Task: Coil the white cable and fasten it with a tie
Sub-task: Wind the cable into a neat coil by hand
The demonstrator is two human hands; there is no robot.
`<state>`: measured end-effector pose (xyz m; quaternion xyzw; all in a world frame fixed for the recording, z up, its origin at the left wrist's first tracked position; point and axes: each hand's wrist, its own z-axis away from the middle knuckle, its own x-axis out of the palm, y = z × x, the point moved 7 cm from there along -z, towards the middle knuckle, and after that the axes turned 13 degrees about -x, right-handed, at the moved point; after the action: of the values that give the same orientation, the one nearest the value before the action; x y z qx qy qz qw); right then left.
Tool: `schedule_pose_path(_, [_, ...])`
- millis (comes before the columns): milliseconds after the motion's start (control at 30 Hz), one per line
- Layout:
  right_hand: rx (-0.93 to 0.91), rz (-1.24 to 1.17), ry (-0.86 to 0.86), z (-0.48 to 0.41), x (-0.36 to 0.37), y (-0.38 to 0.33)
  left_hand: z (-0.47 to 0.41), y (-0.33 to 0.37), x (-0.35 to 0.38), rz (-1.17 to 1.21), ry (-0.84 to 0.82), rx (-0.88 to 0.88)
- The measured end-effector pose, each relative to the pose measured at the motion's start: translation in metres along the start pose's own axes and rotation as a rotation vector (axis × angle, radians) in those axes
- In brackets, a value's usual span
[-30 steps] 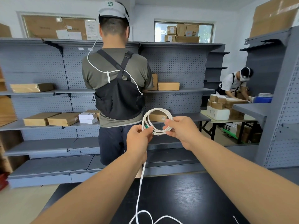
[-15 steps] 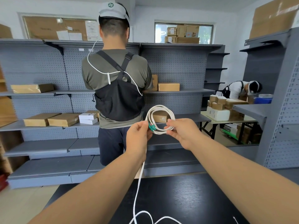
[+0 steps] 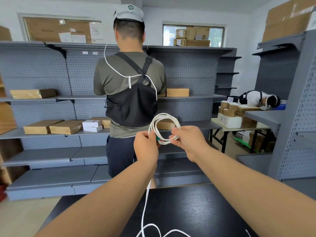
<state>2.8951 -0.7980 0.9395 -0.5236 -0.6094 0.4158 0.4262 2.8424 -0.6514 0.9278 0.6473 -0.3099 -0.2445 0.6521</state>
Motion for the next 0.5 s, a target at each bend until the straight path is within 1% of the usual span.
schedule_pose_path(133, [0.006, -0.020, 0.009, 0.000, 0.000, 0.001, 0.001, 0.004, 0.001, -0.109, 0.031, 0.075])
schedule_pose_path(233, [0.024, -0.065, 0.021, 0.000, -0.001, 0.003, 0.004, 0.007, 0.003, -0.124, 0.005, 0.125])
schedule_pose_path(333, [0.040, -0.112, 0.041, 0.000, 0.000, 0.006, 0.009, 0.008, 0.005, -0.116, -0.018, 0.132])
schedule_pose_path(400, [0.043, -0.157, 0.053, 0.001, 0.002, 0.007, 0.009, 0.004, 0.006, -0.042, -0.038, 0.092])
schedule_pose_path(500, [0.036, -0.203, 0.065, 0.003, 0.007, 0.007, 0.009, -0.003, 0.009, 0.167, -0.081, -0.001])
